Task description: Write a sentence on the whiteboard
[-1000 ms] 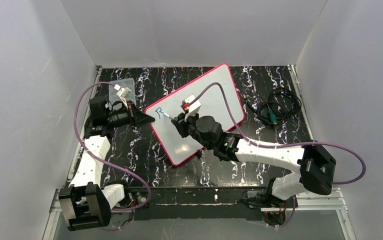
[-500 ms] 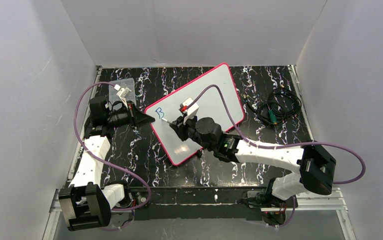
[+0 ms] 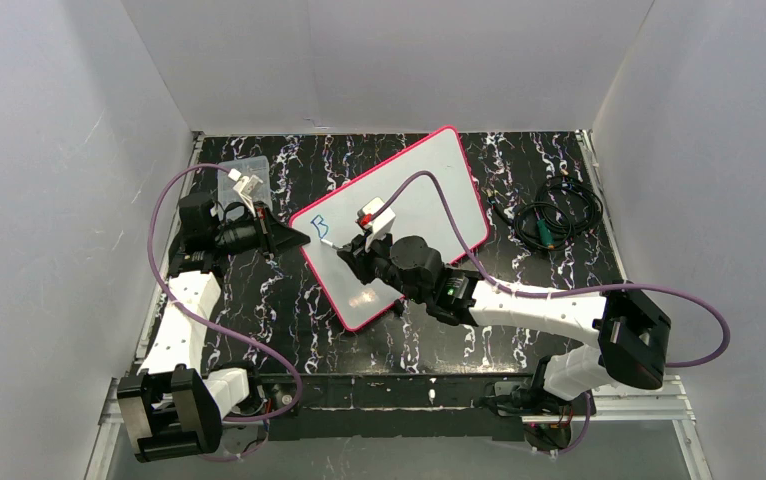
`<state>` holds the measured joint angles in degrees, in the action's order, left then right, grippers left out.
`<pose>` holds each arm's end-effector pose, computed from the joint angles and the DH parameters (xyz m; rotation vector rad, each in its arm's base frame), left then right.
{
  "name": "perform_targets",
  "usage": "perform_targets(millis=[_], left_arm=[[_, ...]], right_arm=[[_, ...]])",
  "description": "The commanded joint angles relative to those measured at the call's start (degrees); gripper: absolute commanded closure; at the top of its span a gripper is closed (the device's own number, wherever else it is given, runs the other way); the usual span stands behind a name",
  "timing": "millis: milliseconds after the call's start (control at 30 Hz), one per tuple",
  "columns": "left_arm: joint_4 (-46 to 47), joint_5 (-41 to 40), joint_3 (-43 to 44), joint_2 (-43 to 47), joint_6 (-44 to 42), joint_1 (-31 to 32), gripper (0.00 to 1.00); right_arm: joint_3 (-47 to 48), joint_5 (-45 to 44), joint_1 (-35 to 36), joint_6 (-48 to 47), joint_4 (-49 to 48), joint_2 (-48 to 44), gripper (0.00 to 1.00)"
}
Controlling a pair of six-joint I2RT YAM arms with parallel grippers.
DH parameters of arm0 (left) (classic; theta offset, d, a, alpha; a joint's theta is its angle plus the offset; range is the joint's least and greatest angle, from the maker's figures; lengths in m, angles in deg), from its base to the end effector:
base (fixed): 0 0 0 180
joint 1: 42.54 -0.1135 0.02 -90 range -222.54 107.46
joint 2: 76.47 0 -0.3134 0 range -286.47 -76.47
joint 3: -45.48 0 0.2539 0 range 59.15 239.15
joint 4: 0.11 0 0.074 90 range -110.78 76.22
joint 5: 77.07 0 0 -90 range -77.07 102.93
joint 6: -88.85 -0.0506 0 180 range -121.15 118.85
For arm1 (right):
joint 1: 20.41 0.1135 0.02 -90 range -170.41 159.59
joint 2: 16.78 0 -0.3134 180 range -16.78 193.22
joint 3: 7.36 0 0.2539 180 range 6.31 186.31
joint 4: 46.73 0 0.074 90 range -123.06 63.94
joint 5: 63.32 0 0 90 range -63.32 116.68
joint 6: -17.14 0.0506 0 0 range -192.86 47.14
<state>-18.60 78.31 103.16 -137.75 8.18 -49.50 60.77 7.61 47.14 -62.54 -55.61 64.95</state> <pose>0.2149 -0.0201 0.3366 0.4914 1.8056 -1.1261 0.1463 0.3108 0.3539 -0.5780 1.6034 0.7547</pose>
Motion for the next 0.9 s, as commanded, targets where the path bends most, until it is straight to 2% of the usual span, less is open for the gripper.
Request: perform_targets(millis=[0, 400, 867], left_arm=[[-0.7, 0.8, 1.3, 1.6, -2.8, -0.1, 1.00], [-1.2, 0.4, 1.5, 1.4, -3.1, -0.1, 1.00], [-1.2, 0.6, 1.5, 1.6, -3.1, -0.1, 1.00]], right_arm=[[0.6, 0.7, 0.4, -0.4, -1.8, -0.7, 0.99], [-0.3, -2.8, 0.3, -1.7, 1.3, -7.1, 0.99], [0.8, -4.3, -0.2, -3.4, -1.7, -4.4, 0.99]])
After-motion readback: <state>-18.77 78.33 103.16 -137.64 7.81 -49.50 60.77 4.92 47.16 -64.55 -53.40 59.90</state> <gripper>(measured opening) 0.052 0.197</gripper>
